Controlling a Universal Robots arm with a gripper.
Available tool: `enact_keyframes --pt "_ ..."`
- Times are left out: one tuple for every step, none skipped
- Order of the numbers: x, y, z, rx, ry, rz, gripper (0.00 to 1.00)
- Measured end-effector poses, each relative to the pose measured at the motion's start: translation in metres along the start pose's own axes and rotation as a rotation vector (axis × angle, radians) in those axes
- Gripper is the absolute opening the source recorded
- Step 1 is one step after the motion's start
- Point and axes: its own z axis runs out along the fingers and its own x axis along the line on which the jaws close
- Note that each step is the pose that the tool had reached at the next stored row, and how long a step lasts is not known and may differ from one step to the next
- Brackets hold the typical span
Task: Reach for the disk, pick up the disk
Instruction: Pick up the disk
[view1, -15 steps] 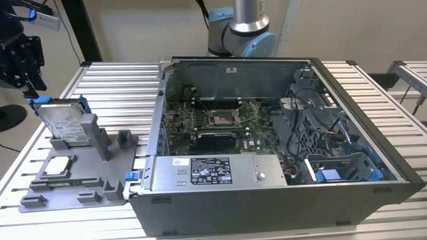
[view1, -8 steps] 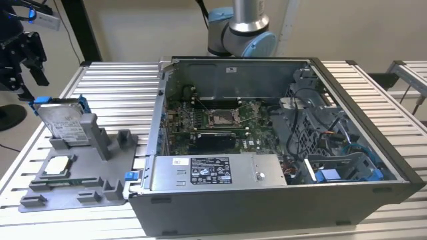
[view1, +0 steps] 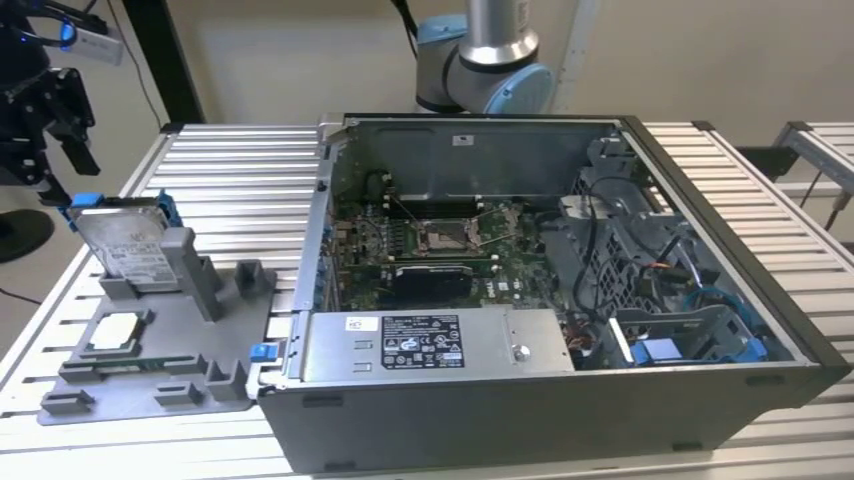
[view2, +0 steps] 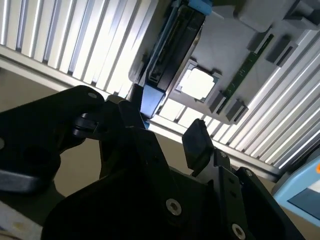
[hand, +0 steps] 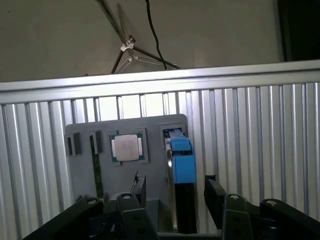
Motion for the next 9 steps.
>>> enact_keyframes --pt "0.0000 0.0000 0.0011 -0.0001 0.0012 -0.007 1.00" --pt "0.0000 -0.0001 0.0023 -0.0001 0.0015 -0.017 1.00" --pt "-0.0001 -0.0001 0.0034 -0.0002 0.0021 -0.026 1.00" --pt "-0.0010 0.0000 0.0047 -0.0002 0.0034 -0.029 1.00" --pt "-0.0021 0.0000 0.0058 0.0008 0.0058 -0.031 1.00" --pt "-0.0036 0.0002 0.0069 0.0035 0.0084 -0.033 1.00" --pt "-0.0051 0.0003 0.0081 0.0067 0.0101 -0.034 1.00" --pt "-0.0064 0.0004 0.0096 0.0099 0.0108 -0.035 1.00" --pt "-0.0073 0.0004 0.0112 0.0125 0.0111 -0.035 1.00"
